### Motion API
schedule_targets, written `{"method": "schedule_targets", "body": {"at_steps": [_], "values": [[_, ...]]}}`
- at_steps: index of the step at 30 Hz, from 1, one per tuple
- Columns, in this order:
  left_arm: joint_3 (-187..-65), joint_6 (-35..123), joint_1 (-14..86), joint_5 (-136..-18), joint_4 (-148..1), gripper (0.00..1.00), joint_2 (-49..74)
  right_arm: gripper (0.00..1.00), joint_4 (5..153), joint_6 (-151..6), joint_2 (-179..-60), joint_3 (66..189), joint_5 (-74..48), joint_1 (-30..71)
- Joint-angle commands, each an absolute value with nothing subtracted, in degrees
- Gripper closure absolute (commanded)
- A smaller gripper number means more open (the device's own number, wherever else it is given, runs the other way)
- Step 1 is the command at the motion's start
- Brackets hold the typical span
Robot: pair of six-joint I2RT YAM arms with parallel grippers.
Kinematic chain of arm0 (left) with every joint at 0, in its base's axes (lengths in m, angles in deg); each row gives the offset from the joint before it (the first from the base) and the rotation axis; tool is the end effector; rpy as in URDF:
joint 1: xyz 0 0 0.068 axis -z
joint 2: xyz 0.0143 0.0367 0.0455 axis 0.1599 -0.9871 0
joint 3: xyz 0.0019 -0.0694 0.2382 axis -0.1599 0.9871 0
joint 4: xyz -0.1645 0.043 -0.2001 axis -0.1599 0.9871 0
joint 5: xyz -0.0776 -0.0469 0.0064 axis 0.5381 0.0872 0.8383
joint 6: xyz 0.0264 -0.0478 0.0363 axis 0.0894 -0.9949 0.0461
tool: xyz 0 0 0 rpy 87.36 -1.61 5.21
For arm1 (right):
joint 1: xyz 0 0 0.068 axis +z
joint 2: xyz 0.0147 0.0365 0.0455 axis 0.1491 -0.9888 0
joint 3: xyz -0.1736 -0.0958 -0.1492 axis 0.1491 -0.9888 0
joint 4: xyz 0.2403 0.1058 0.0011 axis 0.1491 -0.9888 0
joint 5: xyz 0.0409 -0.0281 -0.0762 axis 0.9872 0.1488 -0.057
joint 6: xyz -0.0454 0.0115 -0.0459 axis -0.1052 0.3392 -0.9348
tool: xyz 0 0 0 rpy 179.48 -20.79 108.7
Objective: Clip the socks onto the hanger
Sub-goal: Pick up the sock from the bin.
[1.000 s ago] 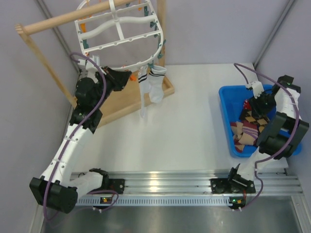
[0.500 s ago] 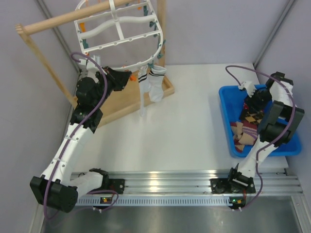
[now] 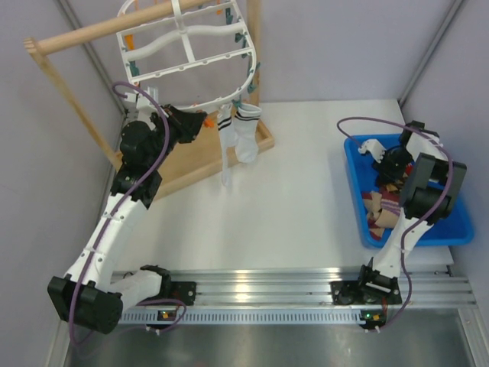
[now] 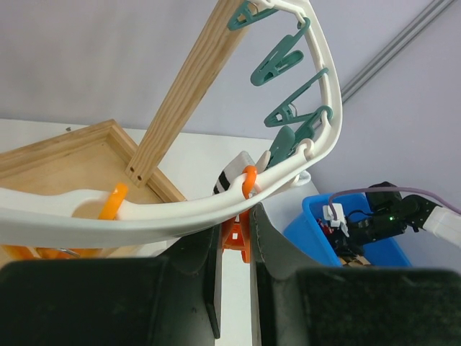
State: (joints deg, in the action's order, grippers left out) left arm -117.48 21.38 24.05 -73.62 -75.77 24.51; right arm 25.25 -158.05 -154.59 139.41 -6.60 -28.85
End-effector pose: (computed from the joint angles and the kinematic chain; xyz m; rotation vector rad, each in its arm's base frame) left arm 0.2706 -0.0824 0.3986 -0.0904 1.5449 -0.8332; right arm 0.3640 -0.1212 0.1396 -1.4223 2.5022 0.0990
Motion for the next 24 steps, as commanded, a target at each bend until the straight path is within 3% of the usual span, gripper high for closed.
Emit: {"method": "schedule_targets", "body": {"at_steps": [1, 4, 18, 24], "values": [[-117.3, 22.1, 24.1, -71.9, -73.5, 1.0, 23.9, 0.87, 28.2, -159.4, -153.5, 138.1, -7.7, -28.9], [-117.4, 22.2, 24.0, -71.8, -73.3, 1.0, 23.9, 1.0, 27.3, -157.9, -151.8, 140.5, -6.4, -29.1], [-116.4, 22.3, 23.9, -71.7, -73.6, 1.0, 24.9, 1.0, 16.4, -154.8, -141.5, 152.6, 4.4, -31.4], [-116.0, 22.0, 23.9, -71.7, -74.0, 1.0, 25.0, 1.0, 19.3, -150.1, -141.3, 150.4, 4.0, -27.3]]}}
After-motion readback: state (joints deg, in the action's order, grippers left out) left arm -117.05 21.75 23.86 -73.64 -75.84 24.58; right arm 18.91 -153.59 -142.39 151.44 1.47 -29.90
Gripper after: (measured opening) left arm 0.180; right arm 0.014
